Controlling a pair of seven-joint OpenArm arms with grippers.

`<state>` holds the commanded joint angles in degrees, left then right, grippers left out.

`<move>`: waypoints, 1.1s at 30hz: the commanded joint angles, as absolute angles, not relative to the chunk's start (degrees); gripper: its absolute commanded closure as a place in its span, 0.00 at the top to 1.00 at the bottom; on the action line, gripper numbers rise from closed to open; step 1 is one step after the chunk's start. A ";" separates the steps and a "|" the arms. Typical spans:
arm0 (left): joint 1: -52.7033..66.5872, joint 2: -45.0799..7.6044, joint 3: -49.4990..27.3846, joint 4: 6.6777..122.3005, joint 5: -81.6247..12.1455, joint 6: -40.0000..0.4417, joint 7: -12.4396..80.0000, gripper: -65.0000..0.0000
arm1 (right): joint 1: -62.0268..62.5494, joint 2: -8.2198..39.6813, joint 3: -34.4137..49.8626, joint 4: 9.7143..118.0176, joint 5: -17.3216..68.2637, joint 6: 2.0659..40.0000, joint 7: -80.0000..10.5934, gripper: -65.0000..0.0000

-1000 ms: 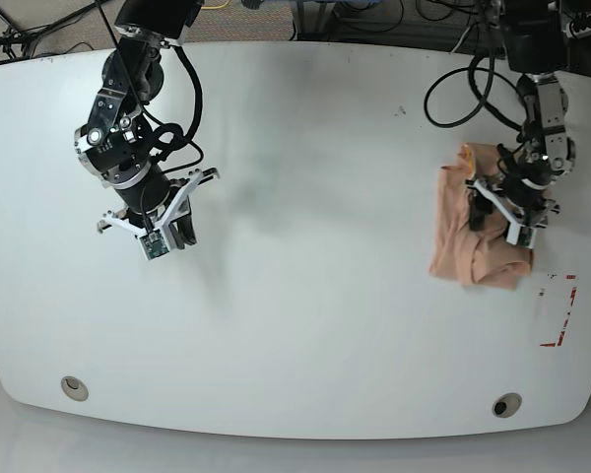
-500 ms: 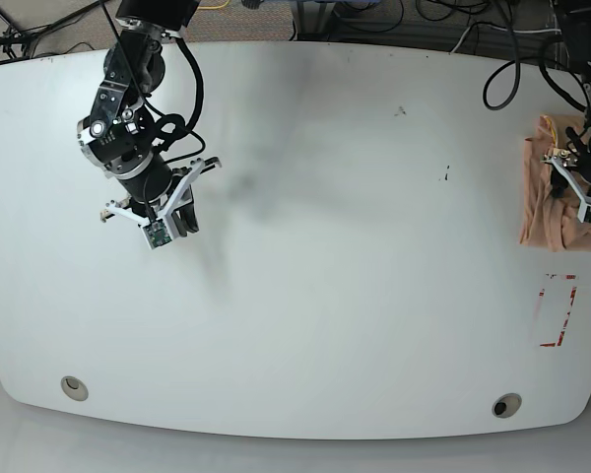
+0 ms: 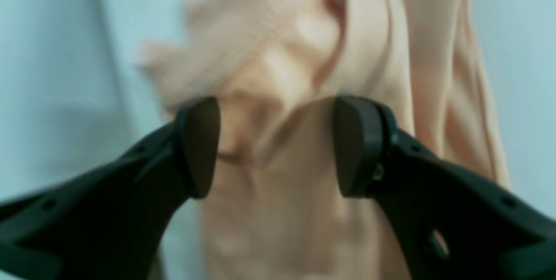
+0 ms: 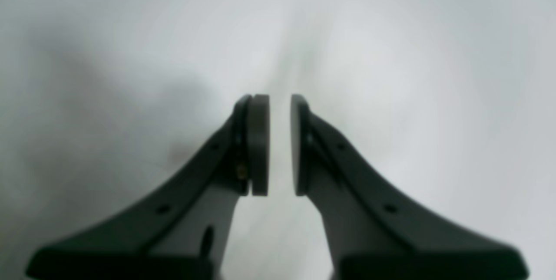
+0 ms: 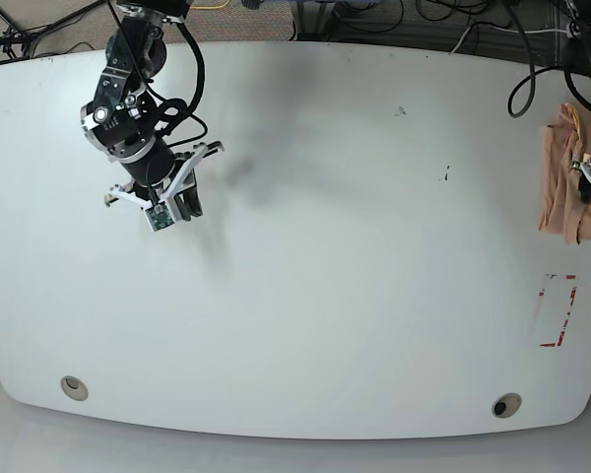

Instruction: Fold the T-shirt properly

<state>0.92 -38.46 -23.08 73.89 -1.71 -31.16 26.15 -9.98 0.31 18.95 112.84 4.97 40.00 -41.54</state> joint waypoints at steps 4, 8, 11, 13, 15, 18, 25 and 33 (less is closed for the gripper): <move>0.92 -38.20 -23.08 83.21 -1.71 -32.40 26.15 0.59 | -12.26 0.31 20.00 112.92 4.97 40.00 -37.67 0.11; 1.27 -34.77 -21.05 89.98 -1.36 -32.22 26.15 0.59 | -14.64 0.31 23.52 112.92 4.97 40.00 -32.13 0.11; 1.71 -30.55 -18.95 94.81 0.40 -31.25 25.98 0.59 | -16.13 0.31 26.42 112.92 4.97 40.00 -27.91 0.11; 3.30 -27.74 -18.42 97.54 1.71 -29.76 25.80 0.59 | -17.27 0.31 28.09 112.84 4.97 40.00 -25.98 0.11; 4.70 -24.57 -18.24 100.18 2.59 -28.09 24.92 0.59 | -18.24 0.31 29.49 112.75 4.97 40.00 -25.19 0.11; 7.34 -19.65 -18.24 103.69 3.12 -25.98 21.23 0.59 | -19.65 0.40 31.08 112.75 4.97 40.00 -23.87 0.11; 17.63 -12.62 -18.24 111.16 3.12 -24.92 17.98 0.59 | -25.80 0.40 31.87 112.75 4.97 40.00 -19.91 0.11; 30.29 -5.49 -18.15 115.21 2.77 -24.92 17.71 0.58 | -34.07 -1.27 31.87 112.75 6.55 40.00 -15.69 0.11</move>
<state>30.29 -5.49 -18.15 115.21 2.77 -24.92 17.71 -34.07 -1.27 31.87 112.75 6.55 40.00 -15.69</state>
